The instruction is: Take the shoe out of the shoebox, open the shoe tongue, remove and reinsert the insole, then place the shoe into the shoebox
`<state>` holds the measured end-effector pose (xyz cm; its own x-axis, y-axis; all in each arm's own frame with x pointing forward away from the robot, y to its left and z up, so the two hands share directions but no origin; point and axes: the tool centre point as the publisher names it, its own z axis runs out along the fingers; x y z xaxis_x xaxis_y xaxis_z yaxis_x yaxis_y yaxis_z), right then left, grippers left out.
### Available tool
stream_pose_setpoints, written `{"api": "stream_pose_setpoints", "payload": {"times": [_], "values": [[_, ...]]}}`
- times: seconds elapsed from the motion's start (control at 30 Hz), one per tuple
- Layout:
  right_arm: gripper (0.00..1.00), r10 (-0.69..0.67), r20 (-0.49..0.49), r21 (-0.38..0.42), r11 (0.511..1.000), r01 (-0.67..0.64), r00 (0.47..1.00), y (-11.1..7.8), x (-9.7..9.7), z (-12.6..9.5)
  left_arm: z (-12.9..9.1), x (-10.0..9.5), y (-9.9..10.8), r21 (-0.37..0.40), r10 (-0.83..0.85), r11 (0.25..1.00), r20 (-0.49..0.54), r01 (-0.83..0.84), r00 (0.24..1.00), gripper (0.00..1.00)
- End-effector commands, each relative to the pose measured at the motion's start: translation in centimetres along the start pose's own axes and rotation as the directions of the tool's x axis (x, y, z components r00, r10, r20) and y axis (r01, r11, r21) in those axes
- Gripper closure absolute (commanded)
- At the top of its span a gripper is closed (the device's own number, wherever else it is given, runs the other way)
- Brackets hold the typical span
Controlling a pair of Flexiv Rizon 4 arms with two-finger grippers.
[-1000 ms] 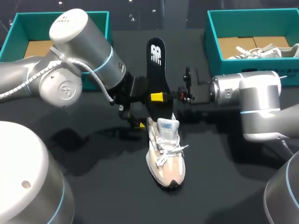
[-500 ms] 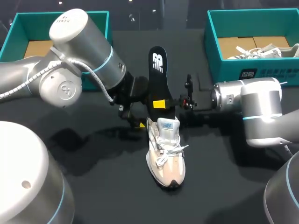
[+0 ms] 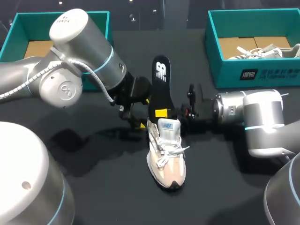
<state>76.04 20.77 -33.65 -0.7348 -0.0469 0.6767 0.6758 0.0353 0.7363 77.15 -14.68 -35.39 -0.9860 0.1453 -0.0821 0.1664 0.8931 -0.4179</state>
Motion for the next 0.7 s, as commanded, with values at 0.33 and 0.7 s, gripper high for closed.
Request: {"api": "stream_pose_setpoints", "payload": {"times": [0.33,0.7], "values": [[1.0,0.001,0.001,-0.039,0.999,-0.001,1.0,-3.2,0.7,0.1,0.1,0.0,0.0,-0.002,0.001,1.0,-0.001,-0.001,1.0,0.0],[0.69,-0.072,0.001,-0.024,0.997,0.072,0.997,-0.7,1.3,0.5,0.1,0.0,0.0,-0.002,0.001,1.0,-0.001,-0.001,1.0,0.0]]}}
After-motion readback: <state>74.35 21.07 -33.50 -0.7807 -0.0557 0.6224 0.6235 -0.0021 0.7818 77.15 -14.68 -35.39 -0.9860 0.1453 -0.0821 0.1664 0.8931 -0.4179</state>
